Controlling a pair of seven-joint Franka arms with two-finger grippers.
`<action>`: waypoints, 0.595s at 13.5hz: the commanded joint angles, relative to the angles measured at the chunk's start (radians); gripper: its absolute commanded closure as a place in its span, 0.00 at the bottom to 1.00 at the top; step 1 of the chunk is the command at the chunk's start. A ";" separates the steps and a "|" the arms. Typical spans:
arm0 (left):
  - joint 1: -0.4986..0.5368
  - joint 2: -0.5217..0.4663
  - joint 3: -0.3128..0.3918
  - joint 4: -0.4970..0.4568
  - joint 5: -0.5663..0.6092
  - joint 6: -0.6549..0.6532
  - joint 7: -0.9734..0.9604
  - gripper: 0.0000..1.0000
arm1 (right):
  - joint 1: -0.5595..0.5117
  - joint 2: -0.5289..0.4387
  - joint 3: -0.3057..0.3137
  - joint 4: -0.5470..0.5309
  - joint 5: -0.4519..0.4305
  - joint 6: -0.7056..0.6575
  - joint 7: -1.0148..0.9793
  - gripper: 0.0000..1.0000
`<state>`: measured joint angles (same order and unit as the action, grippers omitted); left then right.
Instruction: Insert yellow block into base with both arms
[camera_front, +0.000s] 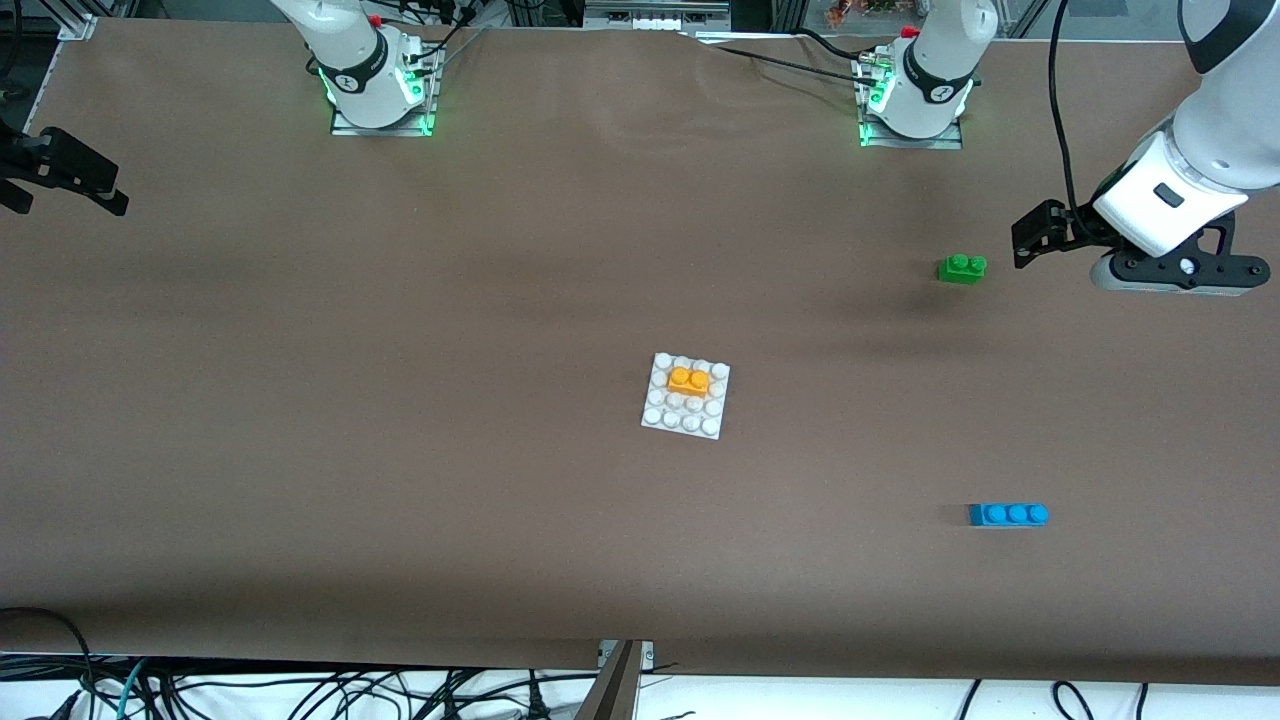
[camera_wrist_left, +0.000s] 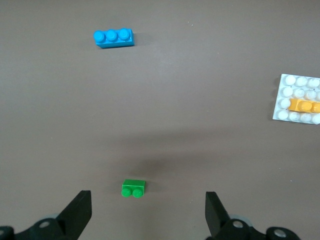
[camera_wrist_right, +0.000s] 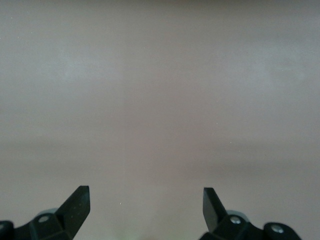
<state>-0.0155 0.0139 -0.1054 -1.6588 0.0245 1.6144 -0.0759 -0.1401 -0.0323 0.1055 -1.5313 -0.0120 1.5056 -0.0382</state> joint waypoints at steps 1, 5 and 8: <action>-0.001 -0.012 0.000 -0.006 0.018 -0.001 0.007 0.00 | -0.003 0.002 0.003 0.017 0.006 -0.018 -0.006 0.00; 0.002 -0.009 0.001 -0.006 -0.017 -0.002 0.017 0.00 | 0.002 0.002 0.014 0.017 0.007 -0.018 -0.006 0.00; 0.003 -0.008 0.003 -0.006 -0.017 -0.007 0.018 0.00 | 0.002 0.005 0.014 0.016 0.010 -0.039 -0.006 0.00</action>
<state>-0.0152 0.0144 -0.1049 -1.6590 0.0221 1.6127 -0.0758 -0.1370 -0.0321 0.1183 -1.5312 -0.0110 1.4959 -0.0382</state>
